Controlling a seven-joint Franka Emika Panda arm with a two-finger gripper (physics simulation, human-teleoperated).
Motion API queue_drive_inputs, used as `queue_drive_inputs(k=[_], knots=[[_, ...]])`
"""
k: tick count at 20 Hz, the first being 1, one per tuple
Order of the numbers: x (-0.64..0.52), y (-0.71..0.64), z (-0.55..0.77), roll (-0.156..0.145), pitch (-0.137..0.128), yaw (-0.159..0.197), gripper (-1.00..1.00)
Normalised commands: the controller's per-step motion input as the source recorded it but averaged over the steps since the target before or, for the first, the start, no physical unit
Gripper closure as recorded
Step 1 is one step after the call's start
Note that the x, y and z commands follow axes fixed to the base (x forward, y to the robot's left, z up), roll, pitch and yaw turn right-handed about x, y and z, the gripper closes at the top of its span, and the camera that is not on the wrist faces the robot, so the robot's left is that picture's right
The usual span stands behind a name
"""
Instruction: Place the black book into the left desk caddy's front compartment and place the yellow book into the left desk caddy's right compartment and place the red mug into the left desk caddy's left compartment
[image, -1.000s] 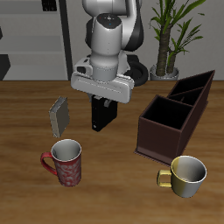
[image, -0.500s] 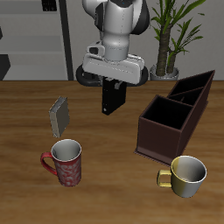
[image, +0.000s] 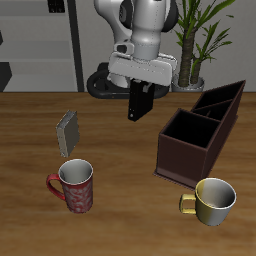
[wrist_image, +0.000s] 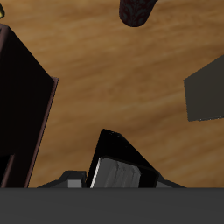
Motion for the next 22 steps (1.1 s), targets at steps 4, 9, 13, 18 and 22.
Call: queue_drive_inputs(k=[4,9,13,18,22], knots=[[-0.38,0.40,0.00,0.021,0.013,-0.016,1.00],[-0.21,0.33,0.11,0.076,0.004,-0.019,1.00],[-0.09,0.38,0.16,0.031,-0.010,0.001,1.00],[0.01,0.39,0.19,0.031,-0.038,0.013,1.00],[0.08,0.37,0.05,-0.023,-0.021,-0.029,1.00]])
